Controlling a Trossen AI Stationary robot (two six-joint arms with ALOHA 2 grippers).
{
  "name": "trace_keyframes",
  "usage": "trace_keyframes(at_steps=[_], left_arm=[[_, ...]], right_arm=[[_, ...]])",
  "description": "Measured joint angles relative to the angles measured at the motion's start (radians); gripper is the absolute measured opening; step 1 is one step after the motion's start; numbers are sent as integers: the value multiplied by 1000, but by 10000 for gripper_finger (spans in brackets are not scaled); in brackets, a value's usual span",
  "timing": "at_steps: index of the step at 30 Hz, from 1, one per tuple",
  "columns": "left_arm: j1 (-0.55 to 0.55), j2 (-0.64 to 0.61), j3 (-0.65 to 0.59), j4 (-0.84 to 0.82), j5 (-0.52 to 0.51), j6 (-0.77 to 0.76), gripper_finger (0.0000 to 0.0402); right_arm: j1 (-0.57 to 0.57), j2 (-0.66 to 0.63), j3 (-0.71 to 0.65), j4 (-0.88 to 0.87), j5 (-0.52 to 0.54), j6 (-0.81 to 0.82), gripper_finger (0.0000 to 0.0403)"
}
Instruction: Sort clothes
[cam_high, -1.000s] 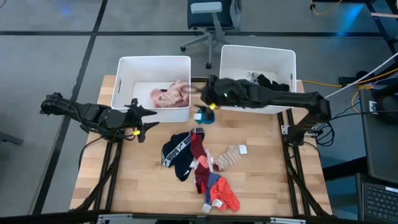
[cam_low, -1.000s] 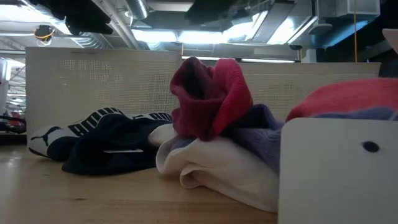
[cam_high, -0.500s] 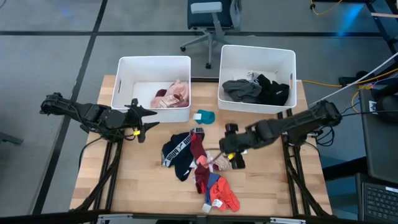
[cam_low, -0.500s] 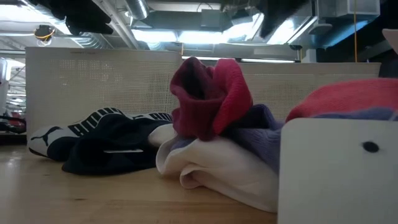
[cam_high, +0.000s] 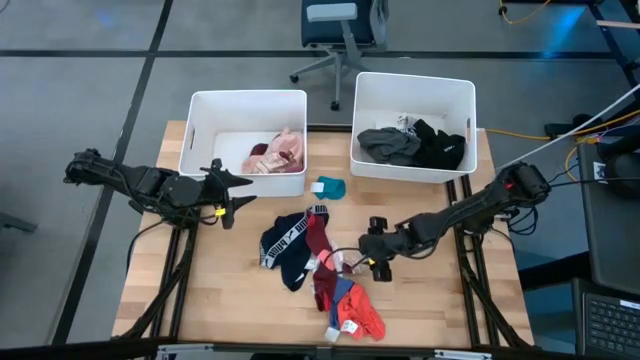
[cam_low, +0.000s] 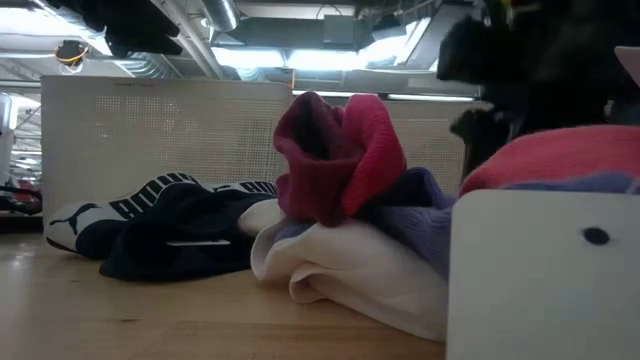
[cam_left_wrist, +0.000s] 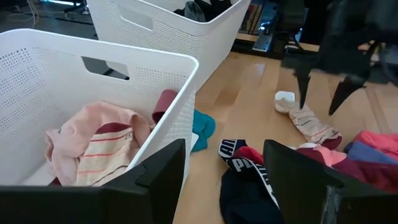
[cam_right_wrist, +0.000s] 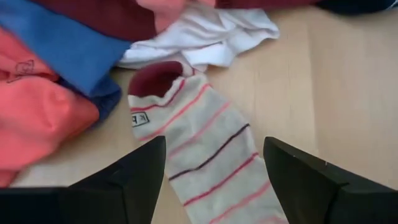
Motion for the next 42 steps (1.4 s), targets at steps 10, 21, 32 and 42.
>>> trace_keyframes(at_steps=[10,21,32,42], left_arm=[[0,0,0,2,0,-26,208],[0,1,0,-3,0,-23,208],[0,1,0,-3,0,-15,208],[0,1,0,-2,0,4,208]], right_arm=[[1,86,-137,219,25,-17,266],[2,122,-133,271,42,-75,87],[0,85,-66,170,70,-182,23],[-8,21,180,40,330,-486,21]])
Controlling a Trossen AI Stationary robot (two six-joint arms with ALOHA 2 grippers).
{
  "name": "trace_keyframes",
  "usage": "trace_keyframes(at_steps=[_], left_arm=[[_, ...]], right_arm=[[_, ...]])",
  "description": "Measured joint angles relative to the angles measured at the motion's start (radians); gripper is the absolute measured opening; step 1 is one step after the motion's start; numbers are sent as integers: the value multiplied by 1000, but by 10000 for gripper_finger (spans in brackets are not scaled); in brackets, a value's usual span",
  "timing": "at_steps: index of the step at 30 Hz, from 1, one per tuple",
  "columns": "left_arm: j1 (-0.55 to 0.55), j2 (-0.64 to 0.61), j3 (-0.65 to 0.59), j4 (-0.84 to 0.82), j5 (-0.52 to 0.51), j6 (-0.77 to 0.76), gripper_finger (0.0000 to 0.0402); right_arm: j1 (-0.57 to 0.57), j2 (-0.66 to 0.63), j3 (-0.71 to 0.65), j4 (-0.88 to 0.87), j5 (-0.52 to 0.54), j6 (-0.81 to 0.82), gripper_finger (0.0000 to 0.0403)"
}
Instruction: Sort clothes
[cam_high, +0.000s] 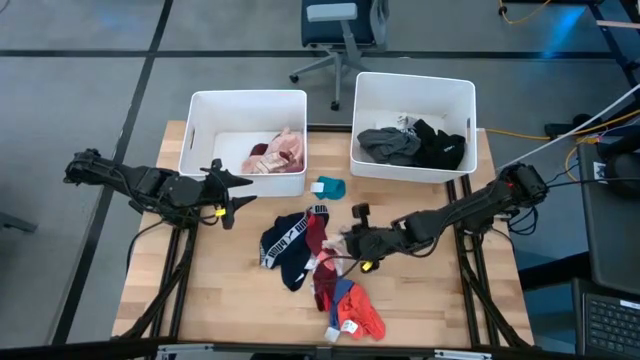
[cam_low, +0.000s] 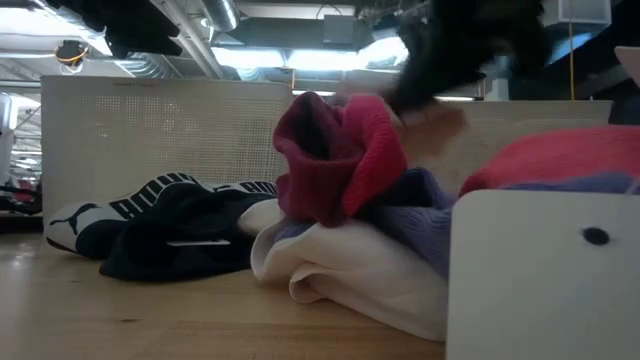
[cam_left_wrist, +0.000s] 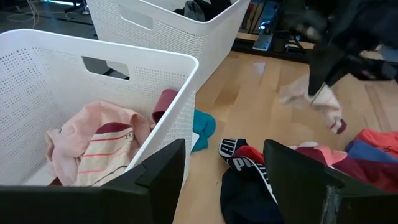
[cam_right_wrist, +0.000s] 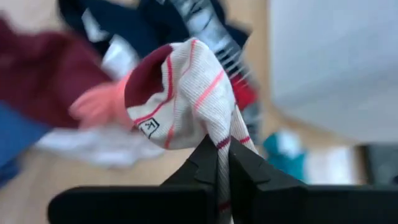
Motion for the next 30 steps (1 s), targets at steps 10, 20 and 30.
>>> trace_keyframes(at_steps=[10,20,30], left_arm=[[0,0,0,0,0,1,208],[0,0,0,7,0,19,208],[0,0,0,22,0,53,208]], right_arm=[[-131,0,190,218,37,-303,18],[-420,6,220,646,-400,-372,22],[-591,118,234,944,-515,-250,24]])
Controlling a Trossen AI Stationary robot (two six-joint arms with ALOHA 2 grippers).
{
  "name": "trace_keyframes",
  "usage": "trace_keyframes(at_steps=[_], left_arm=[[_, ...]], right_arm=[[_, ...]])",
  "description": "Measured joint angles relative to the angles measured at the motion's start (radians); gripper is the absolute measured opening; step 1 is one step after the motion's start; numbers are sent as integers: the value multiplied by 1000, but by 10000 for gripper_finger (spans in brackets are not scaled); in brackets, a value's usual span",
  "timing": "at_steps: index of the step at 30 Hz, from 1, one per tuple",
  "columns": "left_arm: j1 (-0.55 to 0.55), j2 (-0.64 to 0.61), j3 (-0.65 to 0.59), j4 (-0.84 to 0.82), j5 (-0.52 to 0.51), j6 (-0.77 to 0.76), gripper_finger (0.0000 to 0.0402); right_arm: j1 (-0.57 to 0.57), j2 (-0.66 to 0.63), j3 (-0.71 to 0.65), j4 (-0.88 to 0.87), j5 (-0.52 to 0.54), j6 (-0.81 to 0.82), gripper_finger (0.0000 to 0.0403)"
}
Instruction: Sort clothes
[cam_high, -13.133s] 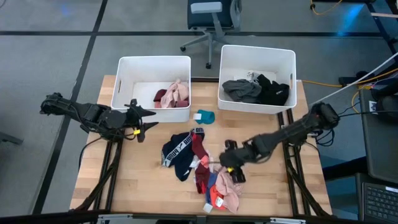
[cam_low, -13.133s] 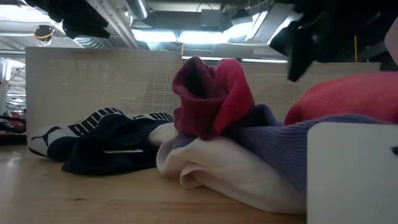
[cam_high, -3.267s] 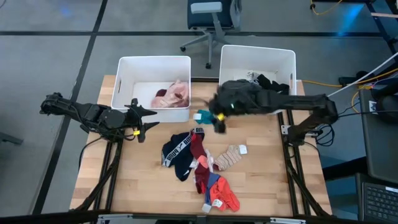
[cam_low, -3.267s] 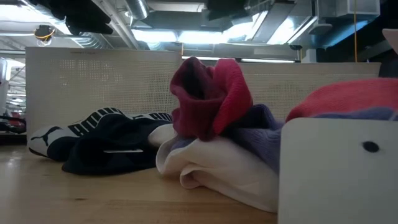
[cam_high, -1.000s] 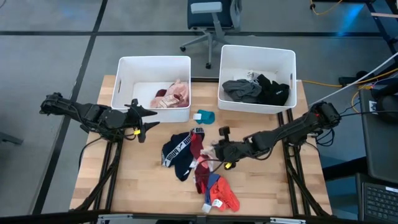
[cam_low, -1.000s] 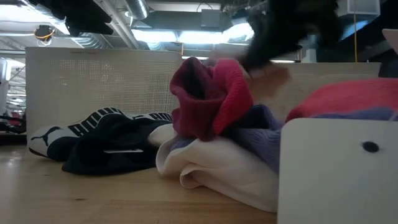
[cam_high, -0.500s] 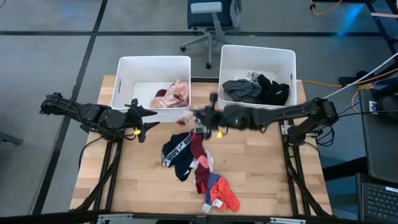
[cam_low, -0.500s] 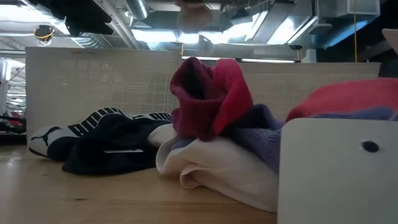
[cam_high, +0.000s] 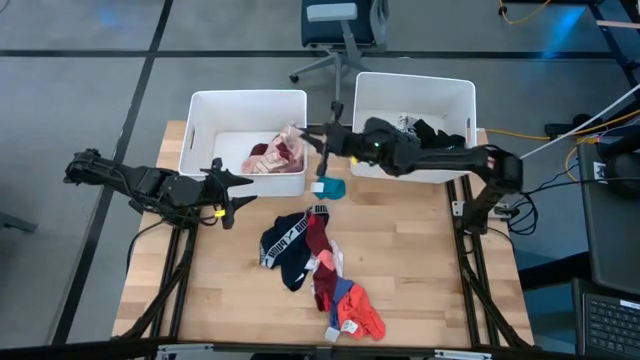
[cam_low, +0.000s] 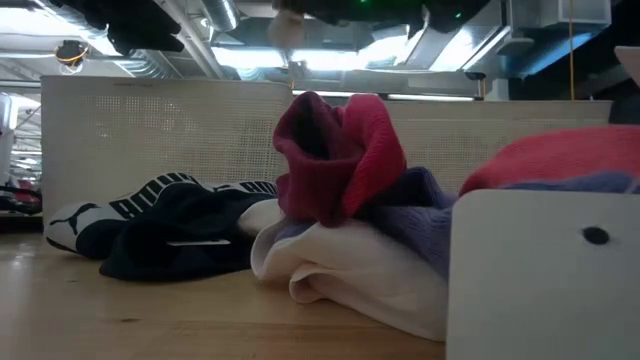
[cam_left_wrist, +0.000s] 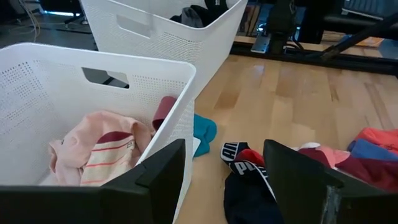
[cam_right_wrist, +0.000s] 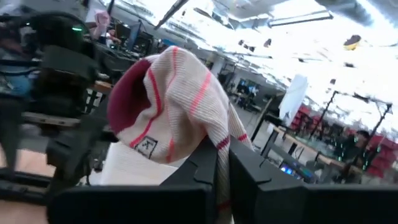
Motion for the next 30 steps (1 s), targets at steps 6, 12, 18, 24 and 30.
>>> trace_keyframes(at_steps=[6,12,18,24,30], left_arm=[[0,0,0,0,0,7,208],[0,0,0,-2,0,7,208],[0,0,0,-4,0,7,208],[0,0,0,-3,0,7,208],[0,0,0,-5,0,7,208]], right_arm=[[-25,102,142,-105,-1,65,25],[-36,196,313,-235,1,85,25],[-37,274,417,-339,60,91,25],[-37,299,424,-359,131,91,26],[-37,300,424,-406,132,91,31]])
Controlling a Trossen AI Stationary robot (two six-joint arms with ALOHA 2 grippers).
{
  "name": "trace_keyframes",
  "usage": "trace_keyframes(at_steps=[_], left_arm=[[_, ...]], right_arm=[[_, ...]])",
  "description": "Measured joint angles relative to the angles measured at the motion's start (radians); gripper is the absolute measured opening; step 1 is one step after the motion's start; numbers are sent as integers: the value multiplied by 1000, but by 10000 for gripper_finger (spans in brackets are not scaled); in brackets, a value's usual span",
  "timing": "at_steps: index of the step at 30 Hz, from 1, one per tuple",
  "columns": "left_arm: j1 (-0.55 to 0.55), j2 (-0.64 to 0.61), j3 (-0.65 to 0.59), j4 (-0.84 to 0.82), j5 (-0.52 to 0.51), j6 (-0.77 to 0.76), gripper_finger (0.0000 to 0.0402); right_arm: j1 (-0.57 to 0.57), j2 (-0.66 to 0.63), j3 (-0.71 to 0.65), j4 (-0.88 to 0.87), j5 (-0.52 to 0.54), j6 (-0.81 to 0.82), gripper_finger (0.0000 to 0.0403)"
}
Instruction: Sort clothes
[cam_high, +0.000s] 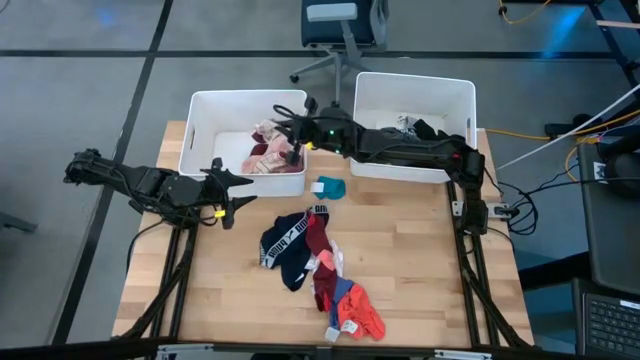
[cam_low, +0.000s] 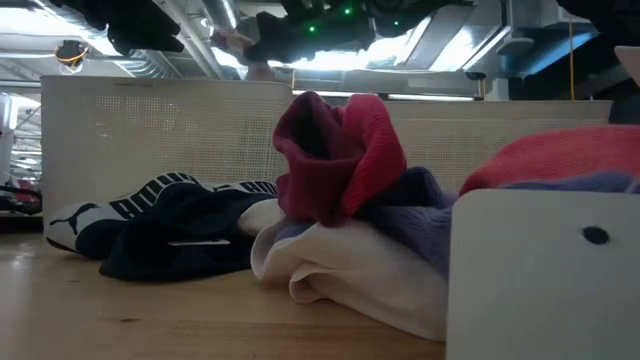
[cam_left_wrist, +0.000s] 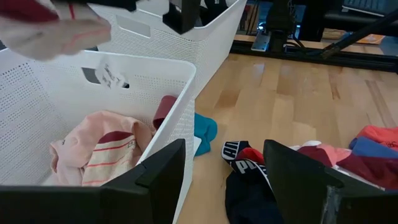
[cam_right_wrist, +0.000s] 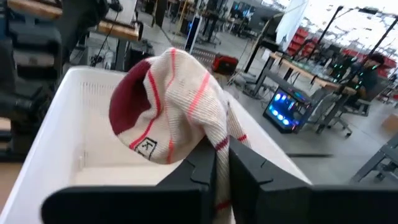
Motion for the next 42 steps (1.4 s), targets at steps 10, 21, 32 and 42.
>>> trace_keyframes(at_steps=[10,21,32,42], left_arm=[[0,0,0,0,0,-1,208],[0,0,0,-20,0,-27,208],[0,1,0,-12,0,-27,208],[-2,18,0,-8,31,-74,208]], right_arm=[[7,-2,0,-85,8,4,175],[53,-144,0,-368,47,1,245],[54,-128,0,-462,58,69,239],[188,-267,0,-835,61,82,238]])
